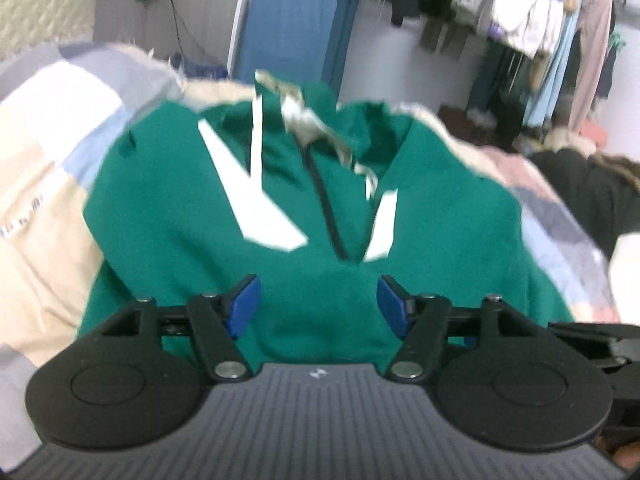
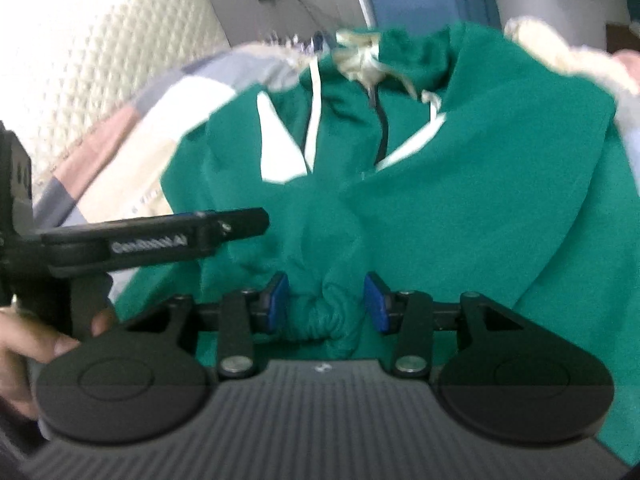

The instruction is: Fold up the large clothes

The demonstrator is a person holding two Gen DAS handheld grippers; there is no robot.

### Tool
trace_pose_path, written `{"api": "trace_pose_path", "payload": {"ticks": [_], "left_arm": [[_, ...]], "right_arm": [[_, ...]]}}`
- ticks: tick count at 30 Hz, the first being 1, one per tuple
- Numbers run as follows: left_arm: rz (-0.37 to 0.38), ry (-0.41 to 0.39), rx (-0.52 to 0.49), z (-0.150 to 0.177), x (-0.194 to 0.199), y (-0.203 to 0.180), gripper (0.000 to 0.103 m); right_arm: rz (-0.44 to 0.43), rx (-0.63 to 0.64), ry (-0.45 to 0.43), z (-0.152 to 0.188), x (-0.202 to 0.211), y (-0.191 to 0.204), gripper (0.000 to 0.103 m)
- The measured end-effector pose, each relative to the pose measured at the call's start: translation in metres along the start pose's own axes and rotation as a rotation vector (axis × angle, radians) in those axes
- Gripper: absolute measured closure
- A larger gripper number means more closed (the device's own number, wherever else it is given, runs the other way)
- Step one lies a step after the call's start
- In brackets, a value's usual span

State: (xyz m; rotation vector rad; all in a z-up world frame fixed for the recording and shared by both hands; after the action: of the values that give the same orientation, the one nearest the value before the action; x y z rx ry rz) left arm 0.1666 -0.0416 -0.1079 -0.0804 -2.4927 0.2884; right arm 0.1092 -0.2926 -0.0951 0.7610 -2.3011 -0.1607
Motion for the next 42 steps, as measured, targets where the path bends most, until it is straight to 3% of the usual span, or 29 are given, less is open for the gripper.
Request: {"api": "trace_pose_path", "payload": {"ticks": [7,13,15,19,26,30,36,38,40,41,42], "left_arm": [[0.007,-0.034,0.029,-0.048,-0.005,-0.005,0.033],[-0.013,-0.03,0.038,-0.12,-0.067,0.013,0.033],[-0.008,-0.016,0.065,-0.145,-0.099,0.026,0.033],[-0.005,-0.018,0.096,-0.192,-0.171,0.055,0.033],[0.079,-0.004,0.222,-0.265,-0.298,0.104,0.033],[0.114,0.022,0.3,-0.284,-0.356,0.123,0.033],[0.104,0.062,0.307,-0.293,-0.411,0.135,0.035],[0.133,0.086,0.335,-0.294,-0.421,0.139,0.042],[0.152,0.122,0.342,-0.297,-0.431,0.138,0.058],[0.156,0.132,0.34,-0.299,-0.433,0.136,0.064],[0.161,0.138,0.334,-0.303,-0.434,0.133,0.077]], "right_arm": [[0.017,0.037,-0.089,-0.036,0.006,-0.003,0.057],[0.047,0.02,-0.172,-0.113,-0.025,-0.02,0.054],[0.036,0.009,-0.178,-0.139,-0.051,-0.03,0.041],[0.077,-0.012,-0.186,-0.181,-0.117,-0.057,0.042],[0.091,-0.064,-0.241,-0.253,-0.227,-0.106,0.042],[0.123,-0.075,-0.212,-0.28,-0.283,-0.13,0.042],[0.081,-0.121,-0.146,-0.287,-0.338,-0.153,0.041],[0.061,-0.146,-0.135,-0.289,-0.344,-0.157,0.042],[0.049,-0.154,-0.129,-0.291,-0.347,-0.158,0.05],[0.039,-0.146,-0.124,-0.293,-0.347,-0.157,0.057],[0.037,-0.133,-0.115,-0.296,-0.348,-0.155,0.067]]}}
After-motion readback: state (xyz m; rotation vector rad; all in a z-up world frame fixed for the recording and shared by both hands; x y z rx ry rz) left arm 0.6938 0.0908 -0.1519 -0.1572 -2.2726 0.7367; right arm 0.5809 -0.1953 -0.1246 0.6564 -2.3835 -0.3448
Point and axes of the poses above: each gripper's, at about its wrist camera, not at the fingertips, and x roughly against the way its jaws point, y to its left, z to its underside, the point moved 3 cm from there along -x, roughly the way its jaws point, and after that the axes turned 2 degrees about x, right-handed, at the moved point
